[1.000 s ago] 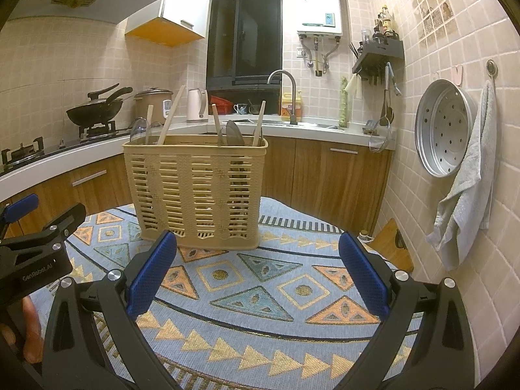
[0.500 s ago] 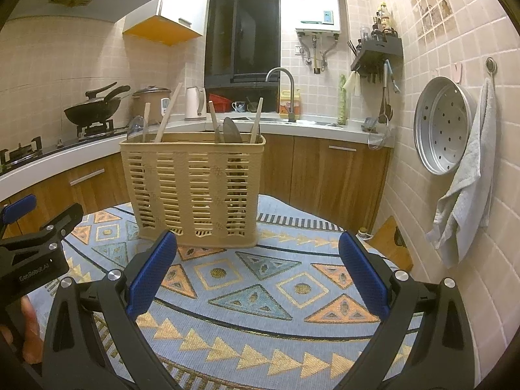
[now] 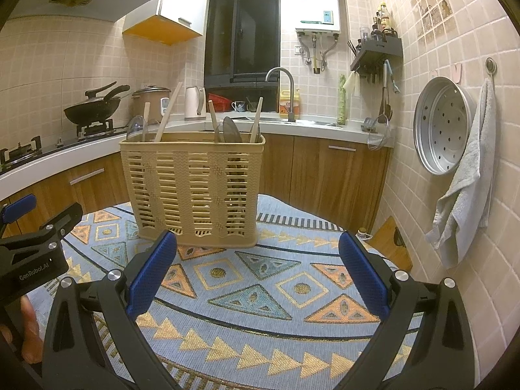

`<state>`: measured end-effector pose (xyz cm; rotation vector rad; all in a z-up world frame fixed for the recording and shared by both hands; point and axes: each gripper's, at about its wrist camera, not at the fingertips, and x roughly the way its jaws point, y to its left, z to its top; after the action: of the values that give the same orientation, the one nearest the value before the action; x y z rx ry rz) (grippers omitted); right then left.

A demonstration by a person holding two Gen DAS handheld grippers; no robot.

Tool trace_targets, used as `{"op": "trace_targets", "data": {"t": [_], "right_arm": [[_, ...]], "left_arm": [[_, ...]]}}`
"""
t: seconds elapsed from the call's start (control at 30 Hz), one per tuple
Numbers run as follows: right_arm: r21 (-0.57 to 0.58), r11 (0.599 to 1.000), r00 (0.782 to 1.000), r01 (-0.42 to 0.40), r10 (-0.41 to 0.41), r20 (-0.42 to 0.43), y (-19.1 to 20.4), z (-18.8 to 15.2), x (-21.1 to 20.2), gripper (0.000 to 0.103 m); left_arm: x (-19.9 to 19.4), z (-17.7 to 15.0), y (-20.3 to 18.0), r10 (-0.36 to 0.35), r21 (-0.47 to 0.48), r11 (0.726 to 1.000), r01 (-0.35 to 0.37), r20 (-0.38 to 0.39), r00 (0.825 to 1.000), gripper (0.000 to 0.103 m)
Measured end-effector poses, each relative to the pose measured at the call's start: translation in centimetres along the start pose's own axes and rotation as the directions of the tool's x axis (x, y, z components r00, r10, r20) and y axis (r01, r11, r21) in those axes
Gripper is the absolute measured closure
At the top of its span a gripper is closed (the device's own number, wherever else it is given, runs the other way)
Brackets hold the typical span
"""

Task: Organize utensils

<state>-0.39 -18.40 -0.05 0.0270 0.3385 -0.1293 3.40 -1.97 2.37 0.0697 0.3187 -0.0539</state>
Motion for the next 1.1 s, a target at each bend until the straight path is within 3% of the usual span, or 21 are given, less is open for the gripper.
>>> {"op": "trace_targets", "data": {"t": [1.1], "right_arm": [[0.028,1.0,1.0,0.004,-0.004,-0.013,-0.63,0.18,0.11,0.008]], "left_arm": [[0.06,-0.17,-0.01,0.001,0.005,1.0,0.0,-0.011,1.0,0.007]]}}
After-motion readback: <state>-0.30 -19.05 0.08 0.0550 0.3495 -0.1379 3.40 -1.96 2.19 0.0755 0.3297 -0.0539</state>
